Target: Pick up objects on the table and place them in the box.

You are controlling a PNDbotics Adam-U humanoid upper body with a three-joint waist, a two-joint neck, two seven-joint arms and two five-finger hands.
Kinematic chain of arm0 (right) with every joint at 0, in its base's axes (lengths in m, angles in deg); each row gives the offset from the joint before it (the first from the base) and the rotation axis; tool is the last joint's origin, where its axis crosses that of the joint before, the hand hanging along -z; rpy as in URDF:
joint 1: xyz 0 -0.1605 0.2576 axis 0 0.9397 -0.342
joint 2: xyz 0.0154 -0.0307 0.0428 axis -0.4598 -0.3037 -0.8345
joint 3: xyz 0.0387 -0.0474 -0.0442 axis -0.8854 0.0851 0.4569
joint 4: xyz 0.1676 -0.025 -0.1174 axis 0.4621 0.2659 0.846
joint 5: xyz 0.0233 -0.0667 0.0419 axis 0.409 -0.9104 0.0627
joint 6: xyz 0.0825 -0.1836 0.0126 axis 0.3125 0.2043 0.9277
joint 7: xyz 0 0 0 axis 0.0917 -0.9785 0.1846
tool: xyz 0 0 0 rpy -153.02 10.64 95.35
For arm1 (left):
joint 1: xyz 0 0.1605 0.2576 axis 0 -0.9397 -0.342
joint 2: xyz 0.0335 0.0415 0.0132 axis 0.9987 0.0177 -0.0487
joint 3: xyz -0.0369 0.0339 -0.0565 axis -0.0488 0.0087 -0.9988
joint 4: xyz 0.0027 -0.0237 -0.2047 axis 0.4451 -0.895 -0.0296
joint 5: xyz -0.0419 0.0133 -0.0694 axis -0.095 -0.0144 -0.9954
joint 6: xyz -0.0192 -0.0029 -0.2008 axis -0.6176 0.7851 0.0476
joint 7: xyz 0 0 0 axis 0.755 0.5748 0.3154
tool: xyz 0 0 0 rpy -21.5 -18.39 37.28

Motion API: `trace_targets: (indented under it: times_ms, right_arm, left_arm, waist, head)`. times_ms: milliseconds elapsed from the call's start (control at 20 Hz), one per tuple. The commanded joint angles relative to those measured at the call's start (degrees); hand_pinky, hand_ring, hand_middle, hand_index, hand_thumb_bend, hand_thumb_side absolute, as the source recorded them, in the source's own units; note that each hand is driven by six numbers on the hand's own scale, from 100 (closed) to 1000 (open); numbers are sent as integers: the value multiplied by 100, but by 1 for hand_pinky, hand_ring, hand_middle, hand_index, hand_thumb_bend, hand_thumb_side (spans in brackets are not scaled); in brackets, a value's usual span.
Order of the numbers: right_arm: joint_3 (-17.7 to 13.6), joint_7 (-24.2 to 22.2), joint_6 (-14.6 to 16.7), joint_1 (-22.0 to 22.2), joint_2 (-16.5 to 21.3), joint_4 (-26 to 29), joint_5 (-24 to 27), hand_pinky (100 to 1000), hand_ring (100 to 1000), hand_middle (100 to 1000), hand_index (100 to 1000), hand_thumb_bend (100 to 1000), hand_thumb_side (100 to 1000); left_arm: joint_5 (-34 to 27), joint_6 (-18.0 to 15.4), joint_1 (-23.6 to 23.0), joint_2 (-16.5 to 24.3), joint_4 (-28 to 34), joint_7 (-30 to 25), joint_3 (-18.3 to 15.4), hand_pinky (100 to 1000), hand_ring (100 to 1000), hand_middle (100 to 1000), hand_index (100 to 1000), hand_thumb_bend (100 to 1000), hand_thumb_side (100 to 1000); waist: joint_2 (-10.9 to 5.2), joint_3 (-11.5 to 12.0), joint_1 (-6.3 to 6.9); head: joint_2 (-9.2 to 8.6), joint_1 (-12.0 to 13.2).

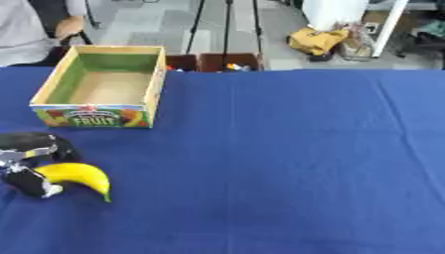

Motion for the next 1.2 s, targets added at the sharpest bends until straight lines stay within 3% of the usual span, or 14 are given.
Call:
trace_targets:
  times_ms: [50, 450, 500, 850, 1200]
  right_arm:
    - [-80, 9, 4, -40, 75, 51, -14, 790, 870, 786, 830, 100, 1000]
    - [-88, 13, 7, -43, 65, 51, -9, 791, 871, 786, 831, 100, 1000]
    - [-89, 14, 7, -44, 61, 51, -7, 791, 871, 786, 831, 100, 1000]
    - [-101, 21, 18, -44, 51, 51, 0, 792, 871, 786, 831, 100, 1000]
    - [-103, 25, 21, -36, 54, 51, 6, 792, 871, 786, 831, 100, 1000]
  left_arm:
    - [70, -66, -21, 48, -105, 89, 30, 488, 727, 772, 825, 300, 341]
    - [220, -218, -89, 24, -198, 319, 61, 460, 711, 755, 816, 288, 329]
    - [250, -222, -90, 19, -202, 352, 46, 392, 660, 711, 783, 233, 292]
    - [568, -297, -134, -64, -430, 817, -3, 333, 607, 674, 756, 101, 268]
    - [652, -305, -104, -66, -425, 977, -26, 328, 605, 677, 758, 100, 266]
  waist:
    - [-46, -11, -17]
    - [-35, -14, -19]
    - [-33, -11, -20]
    - [-18, -9, -30]
    - [-28, 8, -21]
  head:
    - [-66, -7]
    - [-69, -13]
    - [-73, -14]
    - [-87, -18]
    - [-77, -26]
